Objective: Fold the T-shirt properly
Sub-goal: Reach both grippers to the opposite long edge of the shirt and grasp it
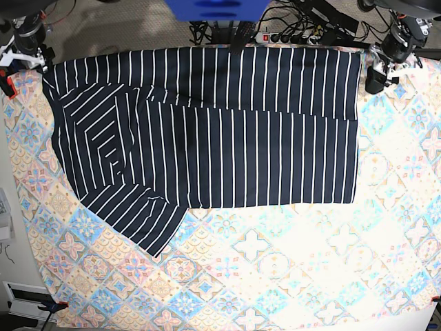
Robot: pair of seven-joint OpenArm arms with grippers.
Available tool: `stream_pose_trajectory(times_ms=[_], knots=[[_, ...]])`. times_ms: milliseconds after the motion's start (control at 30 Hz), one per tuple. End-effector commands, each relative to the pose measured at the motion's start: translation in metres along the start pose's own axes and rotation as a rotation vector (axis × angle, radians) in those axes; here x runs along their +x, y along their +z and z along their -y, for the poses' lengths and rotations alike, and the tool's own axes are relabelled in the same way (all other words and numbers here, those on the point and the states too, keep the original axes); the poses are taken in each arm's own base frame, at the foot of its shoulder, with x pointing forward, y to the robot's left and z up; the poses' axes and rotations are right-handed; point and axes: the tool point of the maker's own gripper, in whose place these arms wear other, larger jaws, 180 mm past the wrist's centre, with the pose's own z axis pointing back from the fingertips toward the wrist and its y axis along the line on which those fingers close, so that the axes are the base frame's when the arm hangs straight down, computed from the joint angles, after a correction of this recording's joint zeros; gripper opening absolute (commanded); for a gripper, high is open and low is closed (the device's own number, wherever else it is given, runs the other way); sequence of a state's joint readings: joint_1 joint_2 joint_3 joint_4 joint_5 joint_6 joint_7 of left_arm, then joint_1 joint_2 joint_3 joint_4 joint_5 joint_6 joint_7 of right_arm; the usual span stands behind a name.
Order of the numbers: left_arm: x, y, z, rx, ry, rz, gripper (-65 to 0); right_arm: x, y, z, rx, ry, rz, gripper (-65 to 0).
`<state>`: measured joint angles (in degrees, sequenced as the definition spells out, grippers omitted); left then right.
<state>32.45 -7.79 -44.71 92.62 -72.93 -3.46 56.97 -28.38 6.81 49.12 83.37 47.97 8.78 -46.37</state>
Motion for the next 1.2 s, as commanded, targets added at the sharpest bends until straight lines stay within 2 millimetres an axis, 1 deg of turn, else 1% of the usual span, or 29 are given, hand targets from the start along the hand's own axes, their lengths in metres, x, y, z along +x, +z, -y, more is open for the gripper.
stream_pose_trajectory(times_ms=[0, 33, 133, 267, 300, 333, 367, 467, 533, 567, 667, 767, 867, 933, 967, 1000, 1033, 1100, 1167], knots=[[0.008, 0.006, 0.010, -0.020, -0.040, 0.018, -40.8, 0.018, 0.005, 0.000, 0.006, 0.017, 0.045, -34.1], [0.010, 0.006, 0.017, -0.032, -0.055, 0.022, -40.8, 0.023, 0.006, -0.003, 0.010, 0.017, 0.060, -34.1], [0.016, 0.003, 0.037, -0.077, -0.084, 0.041, -40.8, 0.038, 0.008, -0.018, 0.042, 0.033, 0.105, -34.3], [0.024, -0.004, 0.053, -0.117, -0.096, 0.060, -40.8, 0.053, 0.015, -0.035, 0.071, 0.072, 0.148, -34.3], [0.029, -0.006, 0.059, -0.123, -0.115, 0.064, -40.8, 0.058, 0.017, -0.043, 0.084, 0.092, 0.161, -34.3], [0.033, -0.009, 0.064, -0.126, -0.136, 0.062, -40.8, 0.069, 0.019, -0.055, 0.101, 0.120, 0.188, -34.3], [0.033, -0.016, 0.072, -0.132, -0.159, 0.048, -40.9, 0.076, 0.020, -0.066, 0.111, 0.151, 0.210, -34.3], [0.032, -0.032, 0.089, -0.127, -0.231, 0.016, -40.5, 0.081, 0.018, -0.100, 0.146, 0.246, 0.227, -34.3], [0.038, -0.040, 0.105, -0.140, -0.261, 0.018, -40.5, 0.079, 0.015, -0.127, 0.182, 0.310, 0.232, -34.3], [0.041, -0.044, 0.111, -0.142, -0.273, 0.024, -40.5, 0.076, 0.012, -0.141, 0.203, 0.342, 0.228, -34.3], [0.052, -0.051, 0.127, -0.149, -0.301, 0.056, -40.4, 0.063, 0.002, -0.176, 0.254, 0.414, 0.204, -34.3], [0.065, -0.070, 0.132, -0.141, -0.280, 0.065, -40.4, 0.053, -0.007, -0.216, 0.315, 0.487, 0.193, -34.3], [0.078, -0.091, 0.131, -0.109, -0.256, 0.058, -40.4, 0.043, -0.013, -0.250, 0.343, 0.587, 0.191, -34.3], [0.085, -0.102, 0.132, -0.088, -0.247, 0.058, -40.4, 0.038, -0.017, -0.267, 0.355, 0.636, 0.190, -34.3], [0.088, -0.107, 0.134, -0.077, -0.249, 0.058, -40.4, 0.036, -0.020, -0.272, 0.356, 0.652, 0.184, -34.3], [0.092, -0.113, 0.138, -0.066, -0.257, 0.060, -40.4, 0.033, -0.024, -0.279, 0.361, 0.669, 0.180, -34.3], [0.095, -0.119, 0.143, -0.052, -0.278, 0.056, -40.4, 0.031, -0.029, -0.284, 0.362, 0.679, 0.171, -34.3], [0.091, -0.134, 0.152, -0.024, -0.322, 0.030, -40.4, 0.025, -0.037, -0.292, 0.368, 0.691, 0.149, -34.3], [0.095, -0.144, 0.157, 0.011, -0.387, 0.053, -40.4, 0.019, -0.045, -0.299, 0.377, 0.695, 0.126, -34.3]])
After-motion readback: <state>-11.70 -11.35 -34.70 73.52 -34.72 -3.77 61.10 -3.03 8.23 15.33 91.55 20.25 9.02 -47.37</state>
